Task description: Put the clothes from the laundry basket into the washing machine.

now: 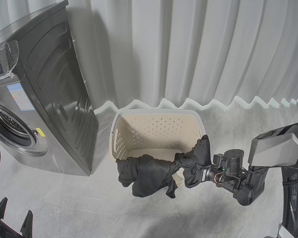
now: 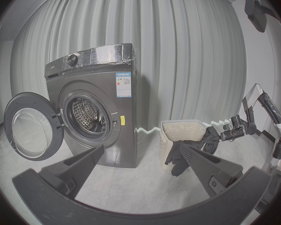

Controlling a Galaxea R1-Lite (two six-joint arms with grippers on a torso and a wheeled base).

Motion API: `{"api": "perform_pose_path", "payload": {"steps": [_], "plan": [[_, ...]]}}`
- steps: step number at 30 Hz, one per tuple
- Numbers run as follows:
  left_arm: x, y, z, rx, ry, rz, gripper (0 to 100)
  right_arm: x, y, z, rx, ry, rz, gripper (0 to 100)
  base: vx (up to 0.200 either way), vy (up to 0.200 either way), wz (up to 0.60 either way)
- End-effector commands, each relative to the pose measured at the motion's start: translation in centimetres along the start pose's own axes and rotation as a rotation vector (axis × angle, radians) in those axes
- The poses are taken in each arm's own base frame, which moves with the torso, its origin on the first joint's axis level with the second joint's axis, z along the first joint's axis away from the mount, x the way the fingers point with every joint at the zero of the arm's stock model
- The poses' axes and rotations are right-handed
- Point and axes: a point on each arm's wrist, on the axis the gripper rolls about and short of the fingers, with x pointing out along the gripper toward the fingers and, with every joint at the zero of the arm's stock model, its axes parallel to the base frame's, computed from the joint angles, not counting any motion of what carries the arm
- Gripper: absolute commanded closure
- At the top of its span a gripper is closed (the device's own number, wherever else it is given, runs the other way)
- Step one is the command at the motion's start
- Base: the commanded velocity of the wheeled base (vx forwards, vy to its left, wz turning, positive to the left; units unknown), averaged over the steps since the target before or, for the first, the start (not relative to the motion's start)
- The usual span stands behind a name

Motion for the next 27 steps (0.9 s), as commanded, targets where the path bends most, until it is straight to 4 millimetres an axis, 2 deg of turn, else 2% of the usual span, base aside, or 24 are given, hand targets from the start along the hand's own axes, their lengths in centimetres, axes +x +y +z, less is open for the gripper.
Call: {"api": "perform_pose_path", "payload": {"steps": [1,4,6,9,13,15,19,27], "plan": [[0.0,0.0,-0.5,0.0,0.001,0.0,0,-1.3,0.5,0.1,-0.007,-0.022,0.019,100,0.0,0.0,0.0],[0.0,0.0,-0.5,0.0,0.001,0.0,0,-2.5,0.9,0.5,-0.01,-0.046,0.038,100,0.0,0.0,0.0],[0.0,0.0,-0.5,-0.002,0.001,0.0,0,-4.2,1.5,1.1,-0.015,-0.059,0.06,100,0.0,0.0,0.0],[0.0,0.0,-0.5,0.0,0.001,0.0,0,-6.0,2.4,2.9,-0.012,-0.115,0.095,100,0.0,0.0,0.0],[0.0,0.0,-0.5,0.0,0.001,0.0,0,-8.6,4.0,6.4,-0.021,-0.255,0.154,100,0.0,0.0,0.0],[0.0,0.0,-0.5,0.0,0.001,0.0,0,-9.4,4.4,7.1,-0.025,-0.285,0.173,100,0.0,0.0,0.0],[0.0,0.0,-0.5,0.0,0.001,0.0,0,-12.1,6.1,9.0,-0.032,-0.357,0.231,100,0.0,0.0,0.0],[0.0,0.0,-0.5,0.0,0.001,0.0,0,-16.5,6.4,12.4,-0.096,-0.516,0.248,100,0.0,0.0,0.0]]}}
